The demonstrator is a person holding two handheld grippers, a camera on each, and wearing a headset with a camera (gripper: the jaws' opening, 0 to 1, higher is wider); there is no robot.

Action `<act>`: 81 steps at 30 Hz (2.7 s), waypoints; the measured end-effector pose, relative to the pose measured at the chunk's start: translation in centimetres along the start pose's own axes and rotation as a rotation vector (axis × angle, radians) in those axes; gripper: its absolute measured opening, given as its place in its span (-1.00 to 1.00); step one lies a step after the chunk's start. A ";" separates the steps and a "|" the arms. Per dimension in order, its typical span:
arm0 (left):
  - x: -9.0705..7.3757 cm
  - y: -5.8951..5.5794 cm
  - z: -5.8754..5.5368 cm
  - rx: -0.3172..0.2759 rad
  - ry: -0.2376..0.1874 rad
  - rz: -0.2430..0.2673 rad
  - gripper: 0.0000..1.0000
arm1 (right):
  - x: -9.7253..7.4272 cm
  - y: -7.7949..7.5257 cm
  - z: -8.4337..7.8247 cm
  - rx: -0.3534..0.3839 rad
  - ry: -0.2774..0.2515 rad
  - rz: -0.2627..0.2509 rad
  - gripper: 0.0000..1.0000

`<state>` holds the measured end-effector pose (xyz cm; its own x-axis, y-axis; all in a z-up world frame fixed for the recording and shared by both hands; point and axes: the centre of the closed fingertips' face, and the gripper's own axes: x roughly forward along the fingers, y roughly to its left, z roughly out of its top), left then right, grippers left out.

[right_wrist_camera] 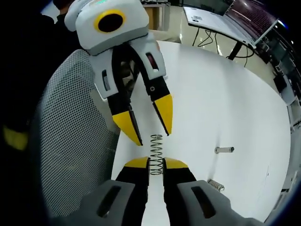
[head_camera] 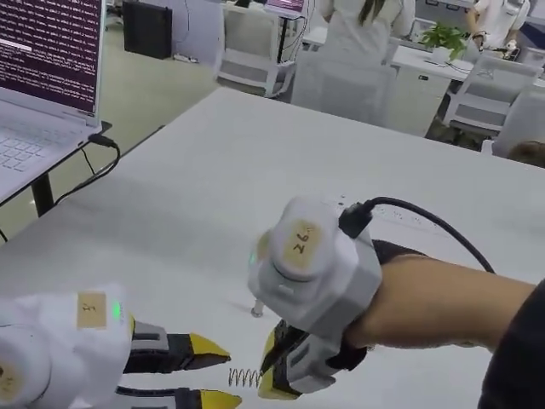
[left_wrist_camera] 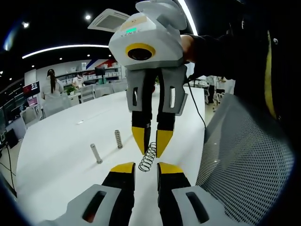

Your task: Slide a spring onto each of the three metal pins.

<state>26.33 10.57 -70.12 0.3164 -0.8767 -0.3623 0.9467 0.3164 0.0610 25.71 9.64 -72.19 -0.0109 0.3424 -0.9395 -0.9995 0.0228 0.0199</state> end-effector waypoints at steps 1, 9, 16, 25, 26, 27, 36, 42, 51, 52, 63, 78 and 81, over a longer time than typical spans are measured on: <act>0.0 -0.1 0.0 0.002 0.001 -0.004 -0.84 | 0.0 0.0 0.0 -0.005 0.002 0.000 -0.84; 0.3 -0.6 -0.2 0.008 0.021 -0.030 -0.89 | 0.0 0.4 0.0 -0.049 0.010 0.016 -0.84; 0.3 -1.1 -0.4 0.014 0.035 -0.053 -0.89 | -0.4 0.9 0.2 -0.082 0.009 0.026 -0.84; 0.6 -1.7 -0.8 0.063 0.066 -0.071 -0.93 | -0.4 1.5 0.2 -0.098 0.019 0.044 -0.84; 0.6 -1.7 -0.8 0.065 0.063 -0.071 -0.94 | -0.4 1.4 0.2 -0.096 0.019 0.044 -0.84; 0.6 -1.7 -0.7 0.064 0.059 -0.072 -0.94 | -0.4 1.5 0.2 -0.091 0.018 0.046 -0.84; 0.4 -1.8 -0.6 0.054 0.061 -0.084 -0.95 | -0.5 1.5 0.2 -0.070 -0.009 0.061 -0.79; 0.1 -1.6 -0.4 0.047 0.048 -0.079 -0.95 | -0.4 1.2 -0.6 -0.039 -0.026 0.056 -0.73; 0.0 -1.6 0.0 0.031 0.031 -0.075 -0.95 | -0.1 1.3 -1.0 -0.028 -0.029 0.054 -0.81; 0.1 -1.5 0.0 0.031 0.030 -0.073 -0.95 | -0.2 1.3 -0.9 -0.026 -0.031 0.054 -0.82; 0.1 -1.2 0.2 0.023 0.020 -0.062 -0.95 | -2.2 1.3 1.5 -0.060 -0.073 0.008 -0.83; 0.4 -1.3 0.4 0.017 0.013 -0.064 -0.95 | -2.6 1.6 3.4 -0.087 -0.100 0.011 -0.83; 0.4 -1.4 0.3 0.015 0.012 -0.064 -0.95 | -2.5 1.6 3.4 -0.080 -0.097 0.015 -0.83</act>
<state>25.21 9.63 -70.04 0.2542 -0.8905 -0.3772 0.9658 0.2540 0.0512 24.22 12.02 -68.61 -0.0271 0.4319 -0.9015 -0.9984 -0.0567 0.0029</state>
